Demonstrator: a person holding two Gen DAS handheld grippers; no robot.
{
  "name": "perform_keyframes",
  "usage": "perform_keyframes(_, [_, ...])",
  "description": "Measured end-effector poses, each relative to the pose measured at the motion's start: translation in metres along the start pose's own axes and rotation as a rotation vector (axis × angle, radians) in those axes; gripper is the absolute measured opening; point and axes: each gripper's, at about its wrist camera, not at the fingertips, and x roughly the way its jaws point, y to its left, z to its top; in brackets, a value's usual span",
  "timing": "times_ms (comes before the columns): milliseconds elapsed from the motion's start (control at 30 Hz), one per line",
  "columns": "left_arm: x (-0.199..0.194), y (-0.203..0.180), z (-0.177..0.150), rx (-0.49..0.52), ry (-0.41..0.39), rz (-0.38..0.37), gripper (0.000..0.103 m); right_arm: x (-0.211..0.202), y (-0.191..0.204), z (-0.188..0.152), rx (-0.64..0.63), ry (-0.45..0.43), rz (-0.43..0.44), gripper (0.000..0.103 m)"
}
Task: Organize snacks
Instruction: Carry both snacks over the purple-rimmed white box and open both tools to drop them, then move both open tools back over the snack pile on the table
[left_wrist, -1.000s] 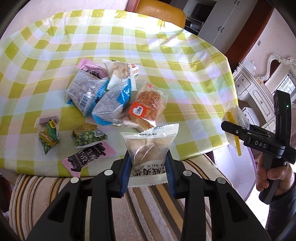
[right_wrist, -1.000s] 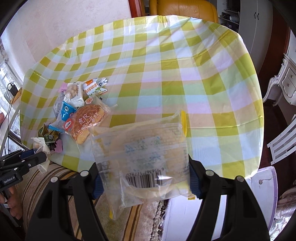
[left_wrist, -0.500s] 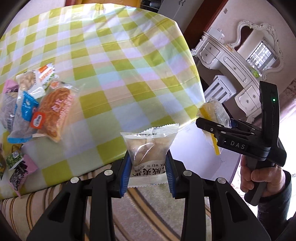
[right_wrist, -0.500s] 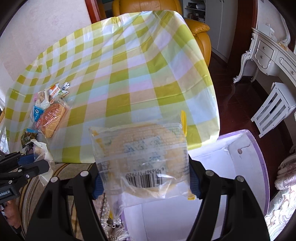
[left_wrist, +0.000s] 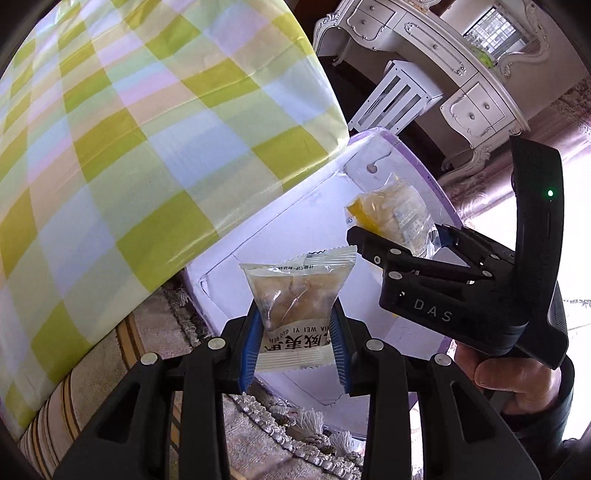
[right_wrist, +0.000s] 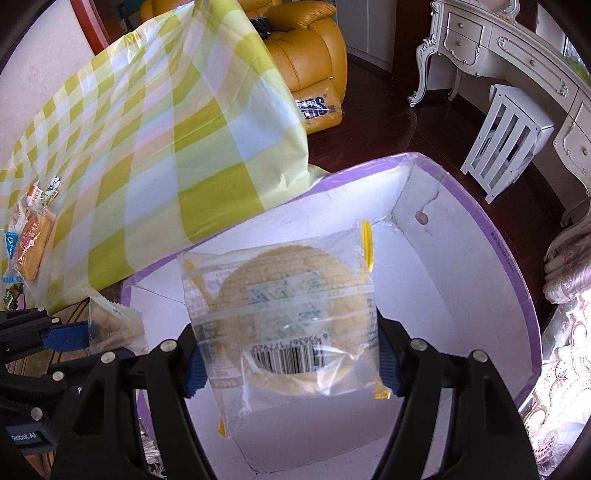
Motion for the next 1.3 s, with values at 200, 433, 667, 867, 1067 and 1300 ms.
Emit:
perform_keyframes(200, [0.017,-0.001,0.006,0.006,0.053,-0.017,0.034,0.012,-0.014,-0.005,0.037,0.031,-0.024,0.072])
perform_keyframes(433, [0.022,-0.001,0.011,0.003,0.060,-0.037,0.059,0.017,-0.017,-0.007,0.070,0.046,-0.044,0.077])
perform_keyframes(667, [0.008,-0.003,0.011,-0.004,0.006,-0.043,0.077,0.007,-0.020,-0.002,0.082,0.023,-0.070,0.081])
perform_keyframes(867, [-0.019,0.001,0.008,-0.017,-0.085,-0.006,0.084,-0.010,-0.012,0.005,0.076,-0.008,-0.077,0.081])
perform_keyframes(1067, [-0.056,0.014,0.002,-0.015,-0.190,0.075,0.086,-0.033,0.008,0.016,0.053,-0.064,-0.083,0.081])
perform_keyframes(1300, [-0.114,0.031,-0.015,0.017,-0.372,0.269,0.091,-0.066,0.050,0.028,-0.012,-0.170,-0.083,0.084])
